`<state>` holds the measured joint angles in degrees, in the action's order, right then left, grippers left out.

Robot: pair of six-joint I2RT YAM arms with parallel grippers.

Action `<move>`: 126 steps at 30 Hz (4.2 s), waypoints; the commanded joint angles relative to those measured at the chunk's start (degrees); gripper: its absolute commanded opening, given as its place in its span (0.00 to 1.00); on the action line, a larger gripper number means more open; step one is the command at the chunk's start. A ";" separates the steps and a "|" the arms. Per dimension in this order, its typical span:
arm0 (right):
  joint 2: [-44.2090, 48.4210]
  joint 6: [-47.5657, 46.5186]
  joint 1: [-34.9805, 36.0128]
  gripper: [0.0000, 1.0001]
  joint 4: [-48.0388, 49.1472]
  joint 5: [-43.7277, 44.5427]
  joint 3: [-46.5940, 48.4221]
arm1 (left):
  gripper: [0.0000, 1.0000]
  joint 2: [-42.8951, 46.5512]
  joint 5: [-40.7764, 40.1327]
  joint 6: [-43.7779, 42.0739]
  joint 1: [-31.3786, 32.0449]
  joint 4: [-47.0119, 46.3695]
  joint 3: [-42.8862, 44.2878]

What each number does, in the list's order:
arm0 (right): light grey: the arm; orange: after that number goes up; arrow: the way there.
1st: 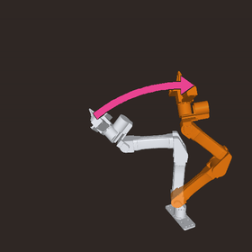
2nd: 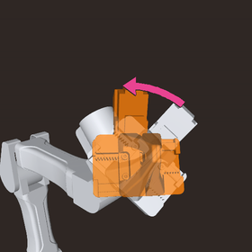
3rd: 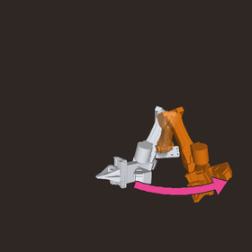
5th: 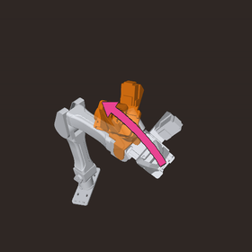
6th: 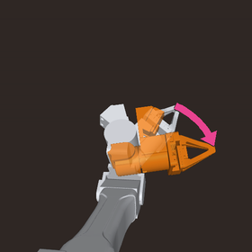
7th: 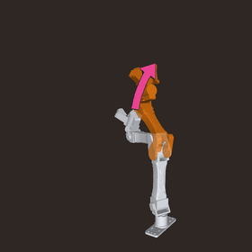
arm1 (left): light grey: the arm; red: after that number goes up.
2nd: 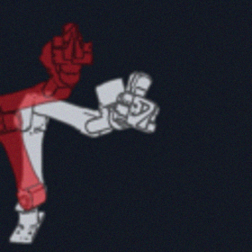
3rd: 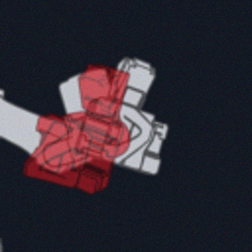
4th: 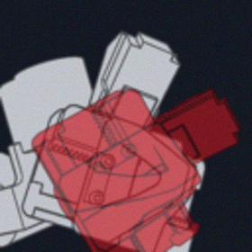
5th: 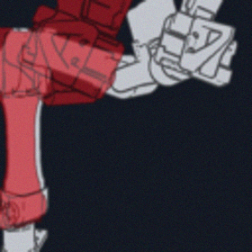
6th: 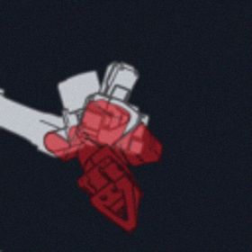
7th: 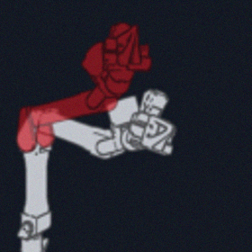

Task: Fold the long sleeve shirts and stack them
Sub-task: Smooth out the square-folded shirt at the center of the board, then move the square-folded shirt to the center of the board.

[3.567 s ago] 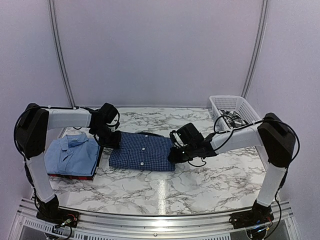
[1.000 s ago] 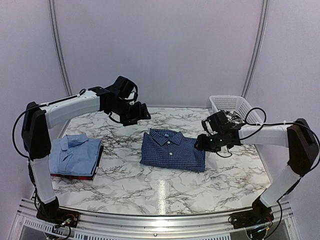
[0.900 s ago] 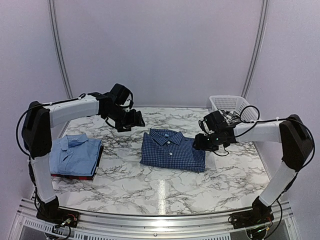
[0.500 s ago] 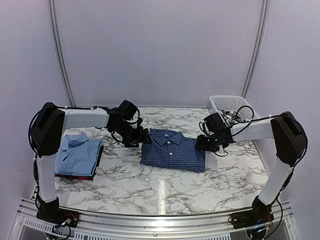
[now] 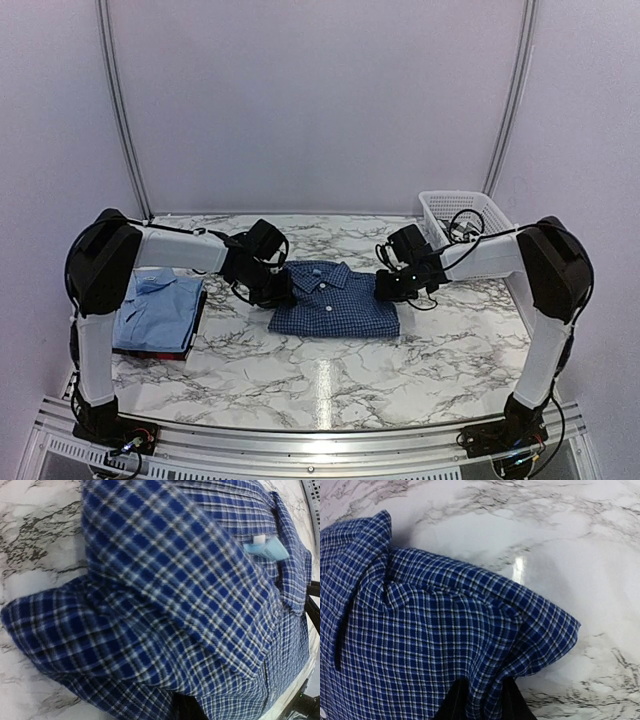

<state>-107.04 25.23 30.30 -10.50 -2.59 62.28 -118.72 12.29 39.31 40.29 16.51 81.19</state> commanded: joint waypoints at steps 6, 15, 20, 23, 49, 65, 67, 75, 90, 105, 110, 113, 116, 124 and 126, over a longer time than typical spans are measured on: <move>0.57 -1.76 4.49 0.07 -1.41 -4.15 6.20 | 0.13 15.68 -9.29 2.36 3.31 6.95 -3.41; 5.51 -2.17 0.28 0.41 -1.96 -2.36 -1.58 | 0.74 16.40 -16.36 -0.20 -0.35 12.92 -9.01; 6.48 -2.21 2.04 0.44 -2.88 -1.05 1.22 | 0.72 17.20 -14.61 -3.54 -4.19 12.31 -8.60; 3.80 -3.04 3.44 0.43 -3.71 -0.32 5.23 | 0.67 16.57 -9.21 -4.85 -5.58 9.43 -8.06; -9.10 -6.50 3.95 0.36 -9.01 3.54 19.37 | 0.17 5.50 -6.72 -4.94 -6.89 8.98 1.96; -2.38 -4.76 5.08 0.00 -7.95 4.14 16.82 | 0.00 8.02 -8.04 -7.80 -4.98 9.00 3.78; -0.06 -3.95 5.07 0.00 -7.80 5.87 14.93 | 0.00 7.99 -8.75 -8.42 -4.56 8.99 4.32; 1.79 -1.89 3.63 0.00 -5.79 8.19 7.63 | 0.11 5.39 -10.89 -8.37 -4.25 9.21 6.36; 2.16 -2.69 2.47 0.38 -7.40 7.65 10.87 | 0.35 15.20 -6.32 -7.11 -6.37 7.48 -5.76; -8.80 4.46 12.25 0.28 16.66 -19.74 17.71 | 0.11 14.22 5.86 -1.15 -6.57 -6.70 -13.85; -17.69 9.30 12.33 0.27 23.39 -24.06 19.96 | 0.08 11.40 4.56 -0.38 -7.44 -7.35 -16.29; -20.06 12.48 11.80 0.25 25.14 -21.84 18.76 | 0.08 11.41 3.81 -0.55 -7.75 -7.46 -17.31; -19.88 15.88 10.57 0.24 26.84 -18.51 15.44 | 0.08 11.88 3.40 -0.72 -7.93 -7.45 -17.96; -15.83 15.13 9.60 0.24 24.67 -10.59 11.63 | 0.10 14.70 2.18 -1.90 -8.04 -5.87 -17.59; -15.03 14.45 8.96 0.24 23.75 -9.54 10.90 | 0.10 15.72 1.32 -2.12 -8.27 -5.01 -17.47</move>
<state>-124.75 40.12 40.88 15.77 -17.37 74.43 -106.63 15.79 38.26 32.56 10.37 63.24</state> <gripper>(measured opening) 0.238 0.101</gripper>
